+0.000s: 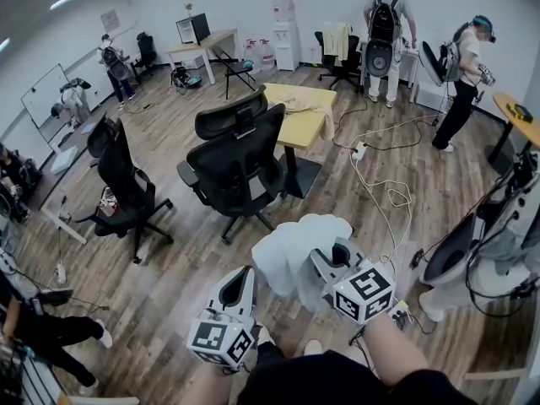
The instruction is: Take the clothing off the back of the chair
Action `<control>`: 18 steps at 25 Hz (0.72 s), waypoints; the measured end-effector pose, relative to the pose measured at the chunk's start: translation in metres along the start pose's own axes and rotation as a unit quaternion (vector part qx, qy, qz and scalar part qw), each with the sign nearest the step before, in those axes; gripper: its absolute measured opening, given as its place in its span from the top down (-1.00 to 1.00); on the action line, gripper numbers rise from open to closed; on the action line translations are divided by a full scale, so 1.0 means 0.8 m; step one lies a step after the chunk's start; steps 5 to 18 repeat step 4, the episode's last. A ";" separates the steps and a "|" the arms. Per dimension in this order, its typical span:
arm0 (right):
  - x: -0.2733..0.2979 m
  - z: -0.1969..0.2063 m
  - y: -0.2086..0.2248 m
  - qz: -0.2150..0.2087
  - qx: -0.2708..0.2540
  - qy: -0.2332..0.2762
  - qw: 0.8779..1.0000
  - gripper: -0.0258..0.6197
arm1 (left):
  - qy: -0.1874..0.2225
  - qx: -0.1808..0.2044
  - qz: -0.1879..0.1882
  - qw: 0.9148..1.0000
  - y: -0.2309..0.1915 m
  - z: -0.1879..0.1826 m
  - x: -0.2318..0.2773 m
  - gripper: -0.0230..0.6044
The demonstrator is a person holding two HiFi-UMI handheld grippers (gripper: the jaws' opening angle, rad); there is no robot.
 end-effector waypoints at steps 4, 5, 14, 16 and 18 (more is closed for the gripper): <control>-0.001 -0.001 0.002 0.000 0.000 0.001 1.000 0.71 | 0.001 0.000 0.000 1.000 0.002 -0.001 0.001 0.87; -0.001 -0.001 0.002 0.000 0.000 0.001 1.000 0.71 | 0.001 0.000 0.000 1.000 0.002 -0.001 0.001 0.87; -0.001 -0.001 0.002 0.000 0.000 0.001 1.000 0.71 | 0.001 0.000 0.000 1.000 0.002 -0.001 0.001 0.87; -0.001 -0.001 0.002 0.000 0.000 0.001 1.000 0.71 | 0.001 0.000 0.000 1.000 0.002 -0.001 0.001 0.87; -0.001 -0.001 0.002 0.000 0.000 0.001 1.000 0.71 | 0.001 0.000 0.000 1.000 0.002 -0.001 0.001 0.87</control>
Point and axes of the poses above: the fingertips, and each gripper's own axes: x forward along the fingers, y to its right, z out of its underside, the point moved 6 cm from there along -x, backward along the fingers, and after that the axes turned 9 degrees about -x, right-handed, at the moved point
